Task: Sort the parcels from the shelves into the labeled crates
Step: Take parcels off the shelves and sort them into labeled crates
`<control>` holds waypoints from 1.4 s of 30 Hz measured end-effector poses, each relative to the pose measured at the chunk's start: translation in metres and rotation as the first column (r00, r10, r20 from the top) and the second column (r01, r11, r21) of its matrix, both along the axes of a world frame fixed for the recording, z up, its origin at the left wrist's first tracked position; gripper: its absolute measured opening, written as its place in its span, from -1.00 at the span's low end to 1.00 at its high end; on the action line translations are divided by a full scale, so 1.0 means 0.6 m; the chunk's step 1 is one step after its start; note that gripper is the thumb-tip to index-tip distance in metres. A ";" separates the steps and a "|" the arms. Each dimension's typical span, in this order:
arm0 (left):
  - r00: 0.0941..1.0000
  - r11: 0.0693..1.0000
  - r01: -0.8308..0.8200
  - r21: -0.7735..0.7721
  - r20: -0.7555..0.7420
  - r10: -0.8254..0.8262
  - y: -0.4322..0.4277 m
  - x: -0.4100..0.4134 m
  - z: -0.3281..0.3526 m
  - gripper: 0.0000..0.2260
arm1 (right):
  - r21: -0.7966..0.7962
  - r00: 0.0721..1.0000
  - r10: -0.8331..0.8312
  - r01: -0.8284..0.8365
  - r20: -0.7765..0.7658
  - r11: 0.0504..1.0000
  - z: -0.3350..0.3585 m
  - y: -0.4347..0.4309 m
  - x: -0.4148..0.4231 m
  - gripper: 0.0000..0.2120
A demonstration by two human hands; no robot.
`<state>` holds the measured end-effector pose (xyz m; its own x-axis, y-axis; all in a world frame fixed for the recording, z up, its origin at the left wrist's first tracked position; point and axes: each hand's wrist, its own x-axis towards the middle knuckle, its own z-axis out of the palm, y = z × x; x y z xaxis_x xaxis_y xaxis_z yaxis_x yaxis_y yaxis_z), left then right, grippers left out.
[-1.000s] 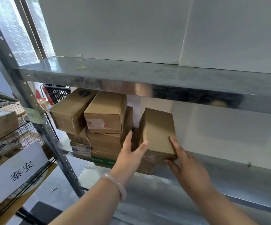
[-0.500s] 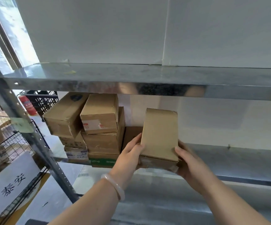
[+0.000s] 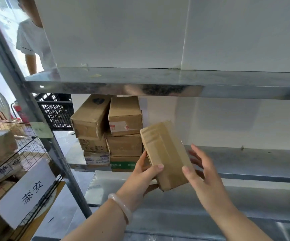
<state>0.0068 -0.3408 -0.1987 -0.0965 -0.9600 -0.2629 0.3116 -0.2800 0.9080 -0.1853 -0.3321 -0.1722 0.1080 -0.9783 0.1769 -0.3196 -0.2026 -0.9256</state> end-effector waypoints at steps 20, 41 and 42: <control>0.881 0.888 -0.449 -0.095 0.118 0.458 0.242 0.251 0.016 -0.14 | -0.111 0.831 0.294 -0.386 -0.472 0.916 -0.012 0.153 0.266 0.01; 0.016 0.275 -0.888 -0.370 0.572 0.820 0.677 0.536 0.056 -0.26 | -0.173 0.490 0.787 -0.871 -0.376 0.460 0.057 0.303 0.742 -0.24; -0.030 0.224 -0.903 -0.367 0.573 0.819 0.689 0.544 0.060 -0.29 | -0.145 0.446 0.810 -0.894 -0.381 0.424 0.058 0.313 0.767 -0.24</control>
<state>0.3330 0.0725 -0.1628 0.9824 -0.1548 0.1042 -0.1457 -0.2869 0.9468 0.2751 -0.1442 -0.1373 0.9305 -0.2557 0.2623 -0.0023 -0.7201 -0.6938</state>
